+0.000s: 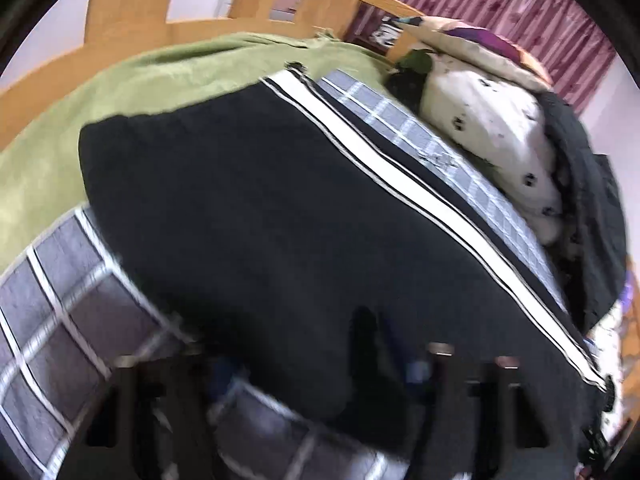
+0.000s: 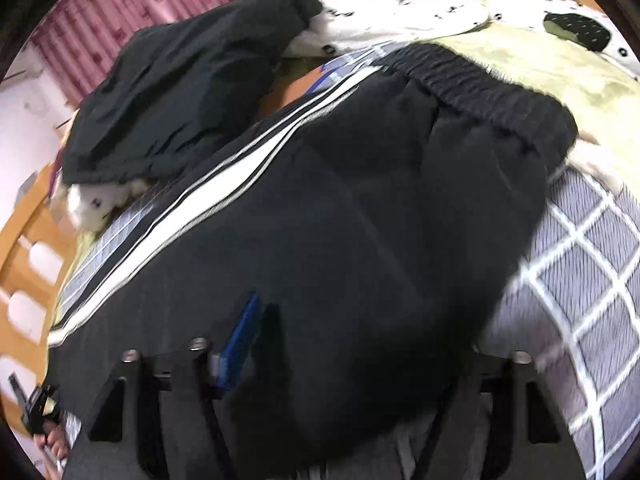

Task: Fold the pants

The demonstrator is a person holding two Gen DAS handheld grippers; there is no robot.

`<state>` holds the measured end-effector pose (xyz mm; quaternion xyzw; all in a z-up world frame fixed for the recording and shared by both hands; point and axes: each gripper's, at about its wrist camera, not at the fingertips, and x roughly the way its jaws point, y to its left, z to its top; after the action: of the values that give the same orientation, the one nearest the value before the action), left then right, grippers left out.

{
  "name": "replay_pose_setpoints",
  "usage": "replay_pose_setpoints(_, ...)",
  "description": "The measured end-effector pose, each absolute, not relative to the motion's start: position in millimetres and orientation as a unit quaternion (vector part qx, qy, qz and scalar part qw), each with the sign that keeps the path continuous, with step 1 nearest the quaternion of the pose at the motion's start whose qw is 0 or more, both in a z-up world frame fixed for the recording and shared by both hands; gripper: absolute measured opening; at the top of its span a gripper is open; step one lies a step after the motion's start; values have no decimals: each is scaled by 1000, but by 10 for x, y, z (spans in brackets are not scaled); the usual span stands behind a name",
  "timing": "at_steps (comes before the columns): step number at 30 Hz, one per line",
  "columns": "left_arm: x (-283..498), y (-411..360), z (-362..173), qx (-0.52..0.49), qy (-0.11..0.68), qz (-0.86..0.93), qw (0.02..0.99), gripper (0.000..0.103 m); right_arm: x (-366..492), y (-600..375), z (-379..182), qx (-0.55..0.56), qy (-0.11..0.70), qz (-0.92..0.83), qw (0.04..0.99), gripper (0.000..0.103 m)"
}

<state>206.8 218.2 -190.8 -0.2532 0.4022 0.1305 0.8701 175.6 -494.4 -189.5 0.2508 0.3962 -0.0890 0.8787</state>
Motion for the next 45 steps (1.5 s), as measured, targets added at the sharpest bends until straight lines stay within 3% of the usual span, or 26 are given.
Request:
replay_pose_setpoints(1, 2099, 2199, -1908, -251, 406, 142, 867, 32, 1828, -4951, -1880, 242, 402, -102, 877, 25)
replay_pose_setpoints(2, 2125, 2229, -1887, -251, 405, 150, 866, 18, 1886, -4960, -1854, 240, 405, -101, 876, 23)
replay_pose_setpoints(4, 2165, 2250, -1797, -248, 405, 144, 868, 11, 1916, -5009, -1742, 252, 388, -97, 881, 16)
replay_pose_setpoints(11, 1735, 1987, -923, -190, 367, 95, 906, 10, 1595, -4997, -862, 217, 333, -58, 916, 13)
replay_pose_setpoints(14, 1331, 1927, -881, -171, 375, 80, 908, 10, 1199, -5092, -662, 207, 337, -63, 916, 13)
replay_pose_setpoints(19, 778, 1887, -1212, -160, 414, 62, 894, 10, 525, -5271, -906, 191, 392, -55, 898, 14)
replay_pose_setpoints(23, 714, 1759, -1613, -119, 444, 100, 882, 12, 269, -5299, -1487, 202, 433, -66, 876, 16)
replay_pose_setpoints(25, 722, 1721, -1678, -108, 452, 111, 878, 14, 235, -5335, -1678, 217, 437, -75, 870, 26)
replay_pose_setpoints(26, 709, 1704, -1675, -103, 455, 116, 877, 22, 188, -5351, -1727, 225, 437, -78, 867, 31)
replay_pose_setpoints(28, 667, 1680, -1640, -91, 460, 123, 875, 45, 45, -5412, -1708, 241, 423, -75, 871, 42)
replay_pose_setpoints(29, 616, 1673, -1617, -85, 457, 124, 876, 65, -23, -5451, -1666, 244, 412, -72, 875, 47)
replay_pose_setpoints(30, 574, 1661, -1605, -84, 452, 127, 879, 72, -108, -5500, -1616, 245, 400, -80, 880, 61)
replay_pose_setpoints(31, 507, 1666, -1586, -86, 441, 131, 884, 72, -146, -5541, -1581, 246, 391, -90, 882, 72)
replay_pose_setpoints(39, 122, 1712, -1615, -156, 418, 132, 885, 72, 205, -6001, -1805, 364, 348, -106, 857, 86)
replay_pose_setpoints(41, 63, 1739, -1599, -168, 408, 144, 886, 72, 331, -6058, -1813, 369, 346, -129, 853, 71)
replay_pose_setpoints(42, 54, 1773, -1585, -180, 402, 145, 886, 72, 392, -6069, -1736, 340, 349, -160, 859, 42)
replay_pose_setpoints(45, 53, 1881, -1558, -204, 396, 148, 883, 72, 423, -6207, -1358, 294, 304, -112, 899, 36)
